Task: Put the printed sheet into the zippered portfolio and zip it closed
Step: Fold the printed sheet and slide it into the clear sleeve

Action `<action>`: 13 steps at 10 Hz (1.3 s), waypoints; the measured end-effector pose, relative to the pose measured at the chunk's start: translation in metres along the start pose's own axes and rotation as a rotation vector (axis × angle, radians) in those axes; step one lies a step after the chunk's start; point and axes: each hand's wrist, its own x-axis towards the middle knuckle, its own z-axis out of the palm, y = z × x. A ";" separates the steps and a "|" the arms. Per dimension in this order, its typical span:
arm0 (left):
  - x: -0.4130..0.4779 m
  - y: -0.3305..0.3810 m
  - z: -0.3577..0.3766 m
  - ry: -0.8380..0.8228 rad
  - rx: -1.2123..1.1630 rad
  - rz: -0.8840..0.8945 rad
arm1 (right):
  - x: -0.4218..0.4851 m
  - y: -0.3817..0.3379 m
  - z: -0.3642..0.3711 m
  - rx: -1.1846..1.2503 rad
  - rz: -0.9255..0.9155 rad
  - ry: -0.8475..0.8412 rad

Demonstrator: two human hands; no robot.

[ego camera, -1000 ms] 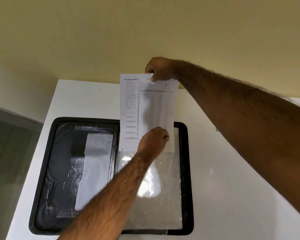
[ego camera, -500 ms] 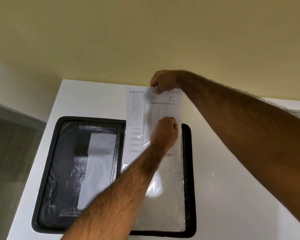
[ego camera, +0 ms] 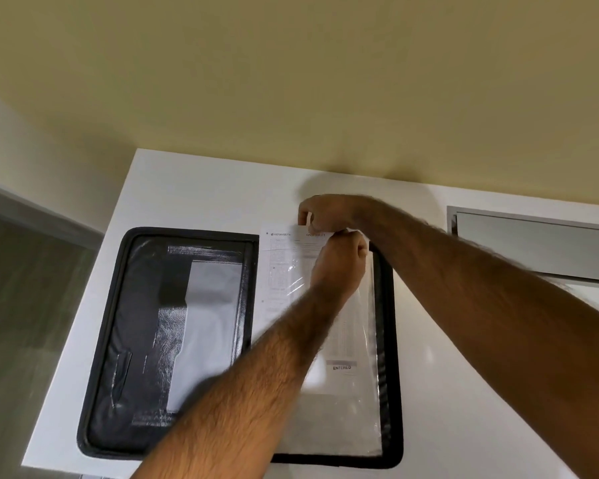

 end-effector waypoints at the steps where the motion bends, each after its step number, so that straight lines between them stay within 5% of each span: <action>1: 0.001 -0.006 -0.009 -0.107 -0.014 0.031 | -0.002 0.004 0.006 0.075 -0.028 0.037; 3: -0.005 -0.033 -0.052 -0.222 0.219 0.080 | -0.009 0.013 0.012 0.237 -0.061 0.080; 4: -0.001 -0.051 -0.082 0.068 0.281 0.081 | -0.010 0.018 0.017 0.299 -0.067 0.114; 5: 0.012 -0.070 -0.093 0.130 0.335 0.009 | -0.013 0.019 0.015 0.308 -0.066 0.121; 6: 0.035 -0.080 -0.101 -0.301 0.270 -0.073 | -0.019 0.016 0.009 0.352 -0.063 0.105; 7: 0.045 -0.080 -0.095 -0.402 0.199 -0.095 | -0.028 0.020 0.004 0.457 -0.042 0.069; 10: 0.042 -0.092 -0.110 -0.313 -0.126 -0.087 | -0.110 0.078 0.090 1.343 0.068 0.269; 13: 0.046 -0.077 -0.109 -0.383 -0.024 -0.104 | -0.115 0.035 0.160 1.461 0.207 0.526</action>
